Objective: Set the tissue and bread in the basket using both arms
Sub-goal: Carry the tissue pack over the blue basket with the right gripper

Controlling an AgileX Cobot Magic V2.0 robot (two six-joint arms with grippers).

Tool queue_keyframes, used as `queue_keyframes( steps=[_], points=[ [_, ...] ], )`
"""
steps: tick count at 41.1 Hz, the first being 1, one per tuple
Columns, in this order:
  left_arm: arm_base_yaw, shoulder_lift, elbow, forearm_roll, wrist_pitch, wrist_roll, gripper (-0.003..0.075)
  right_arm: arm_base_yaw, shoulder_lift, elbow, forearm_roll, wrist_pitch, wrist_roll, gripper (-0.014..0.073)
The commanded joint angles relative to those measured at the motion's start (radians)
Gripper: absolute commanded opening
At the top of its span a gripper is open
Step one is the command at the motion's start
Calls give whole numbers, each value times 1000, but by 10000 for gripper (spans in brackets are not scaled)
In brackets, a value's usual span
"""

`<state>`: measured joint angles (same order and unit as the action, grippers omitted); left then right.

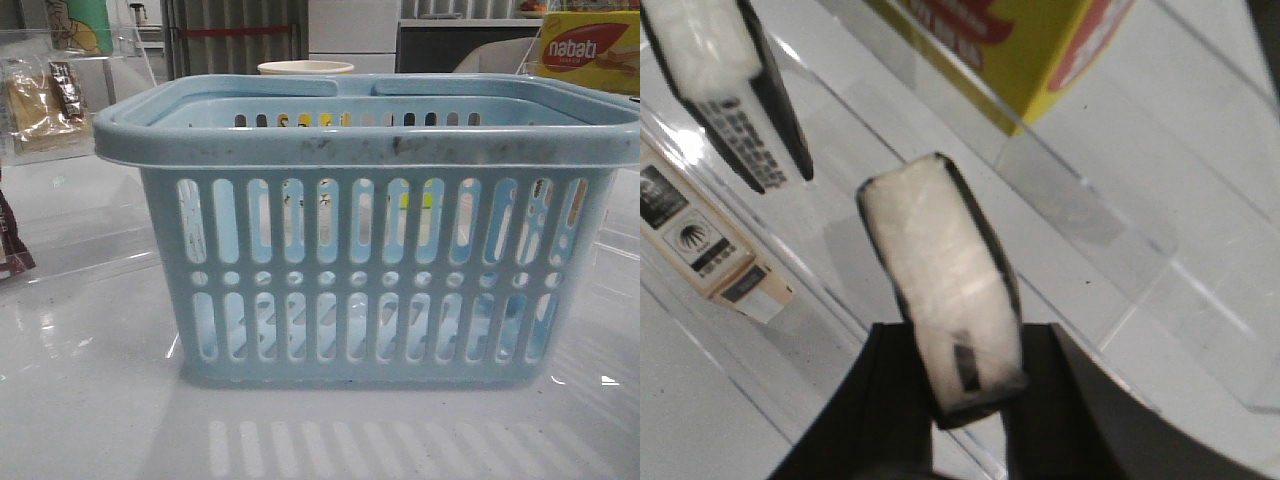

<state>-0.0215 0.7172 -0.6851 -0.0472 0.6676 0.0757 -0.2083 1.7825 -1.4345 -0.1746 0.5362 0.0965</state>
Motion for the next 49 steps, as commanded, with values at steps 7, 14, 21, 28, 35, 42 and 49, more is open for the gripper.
queue_keyframes(
  steps=[7,14,21,28,35,42,49],
  points=[
    [-6,3,-26,-10,-78,-1,203,2,-226,-38,110,29,-3,267],
    [-6,3,-26,-10,-78,-1,203,51,-342,-38,210,147,-10,267],
    [-6,3,-26,-10,-78,-1,203,194,-424,-37,276,252,-96,267],
    [-6,3,-26,-10,-78,-1,203,395,-433,-34,384,279,-204,267],
    [-6,3,-26,-10,-78,-1,203,559,-383,-34,409,279,-218,267],
    [-6,3,-26,-10,-78,-1,203,625,-312,-34,409,309,-242,281],
    [-6,3,-26,-10,-78,-1,203,626,-270,-34,410,340,-243,438]
  ],
)
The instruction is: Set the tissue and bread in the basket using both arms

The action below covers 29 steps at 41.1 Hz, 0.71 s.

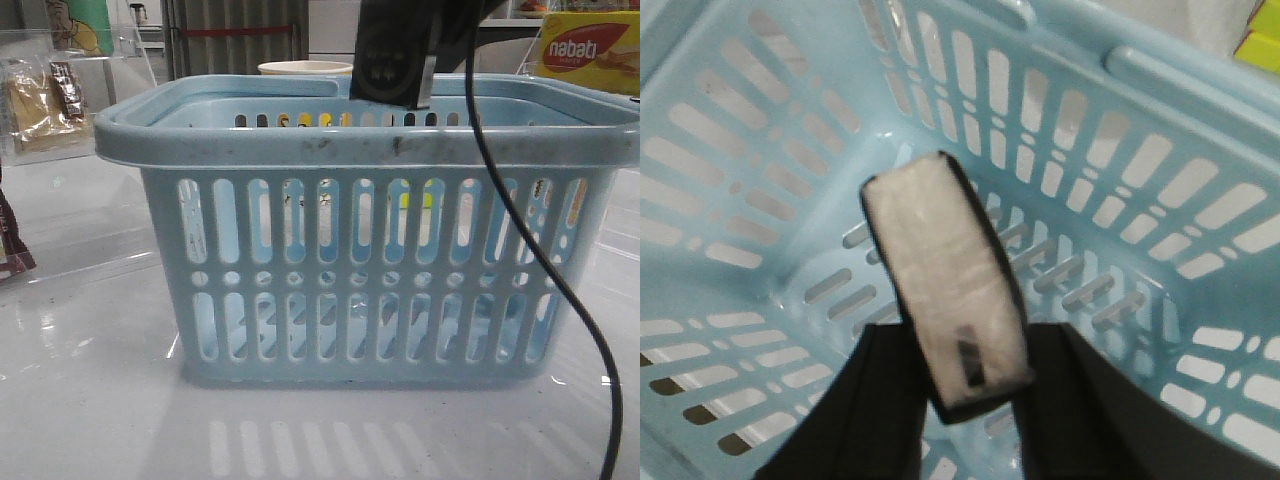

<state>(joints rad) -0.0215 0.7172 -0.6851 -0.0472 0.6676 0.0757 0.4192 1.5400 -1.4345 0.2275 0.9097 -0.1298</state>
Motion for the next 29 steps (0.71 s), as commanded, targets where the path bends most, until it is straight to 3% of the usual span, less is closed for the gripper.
queue_keyframes(
  steps=[1,6,16,29],
  points=[
    [-6,3,-26,-10,-78,-1,203,-1,-26,-34,8,-33,-16,467],
    [-6,3,-26,-10,-78,-1,203,-1,-32,-34,8,-32,-26,568],
    [-6,3,-26,-10,-86,-1,203,6,-124,-7,15,-27,-86,550],
    [-6,3,-26,-12,-154,-1,209,30,-404,260,14,-104,-115,550]
  ],
)
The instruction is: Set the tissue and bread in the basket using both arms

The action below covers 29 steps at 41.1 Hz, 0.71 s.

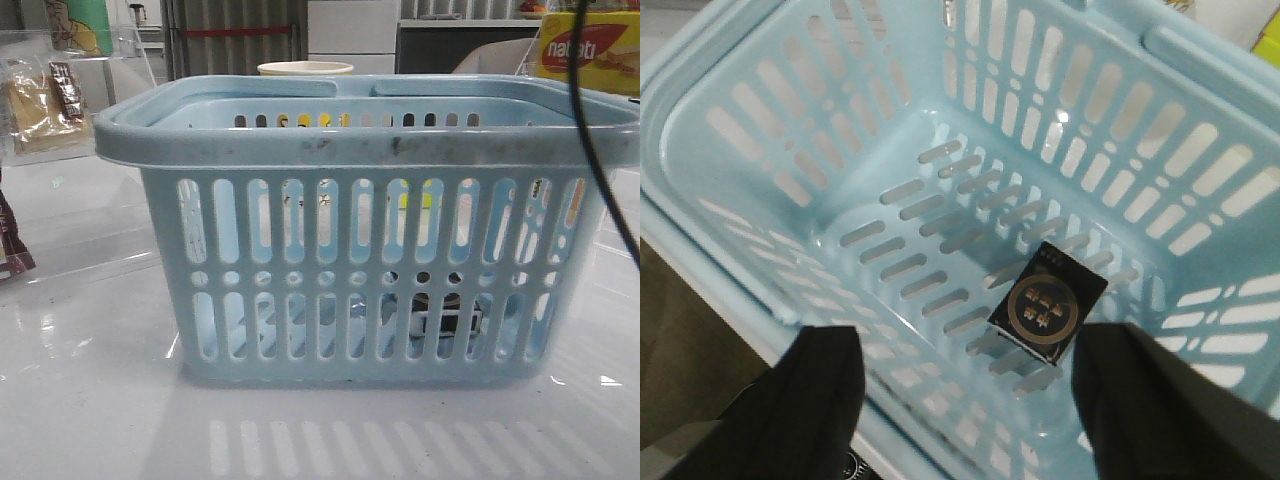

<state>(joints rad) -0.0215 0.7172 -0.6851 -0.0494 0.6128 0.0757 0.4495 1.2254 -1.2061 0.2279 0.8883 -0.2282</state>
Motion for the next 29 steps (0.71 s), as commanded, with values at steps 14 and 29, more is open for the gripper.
queue_keyframes(
  steps=[14,29],
  points=[
    [-6,176,-79,-43,-156,-1,583,-1,-231,170,15,-127,-16,550],
    [-6,561,-360,-43,-156,-1,583,-1,-231,170,15,-127,-16,550]
  ],
)
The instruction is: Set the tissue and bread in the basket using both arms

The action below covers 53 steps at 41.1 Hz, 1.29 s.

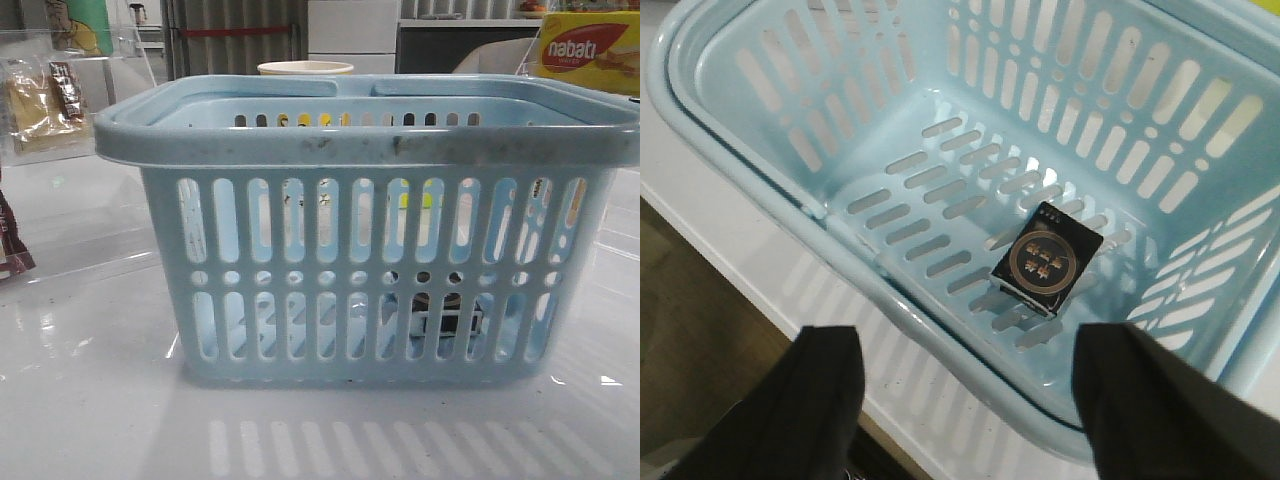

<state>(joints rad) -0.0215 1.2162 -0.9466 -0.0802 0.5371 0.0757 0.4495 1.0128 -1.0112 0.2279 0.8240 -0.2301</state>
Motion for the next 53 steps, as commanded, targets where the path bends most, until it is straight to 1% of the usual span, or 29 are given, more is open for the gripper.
queue_keyframes(
  steps=[1,13,17,25,34,44,51,53],
  points=[
    [-6,85,-117,-13,-80,-1,583,-1,-18,-25,15,-63,-14,550],
    [-6,360,-379,-2,-82,-1,583,-1,-18,-25,15,-63,-14,550],
    [-6,427,-449,-2,-82,-1,583,-1,-18,-25,15,-63,-14,550],
    [-2,532,-538,-2,-120,-1,583,-1,-18,-25,15,-63,-14,550],
    [21,603,-590,26,-134,-1,583,-1,-18,-25,15,-63,-14,550],
    [34,639,-590,15,-215,-3,582,-1,-18,-25,15,-65,-14,550],
    [32,650,-590,15,-220,-3,579,-1,-18,-25,15,-65,-14,550],
    [32,651,-590,15,-216,-3,563,-1,-18,-25,15,-65,-14,550]
  ],
)
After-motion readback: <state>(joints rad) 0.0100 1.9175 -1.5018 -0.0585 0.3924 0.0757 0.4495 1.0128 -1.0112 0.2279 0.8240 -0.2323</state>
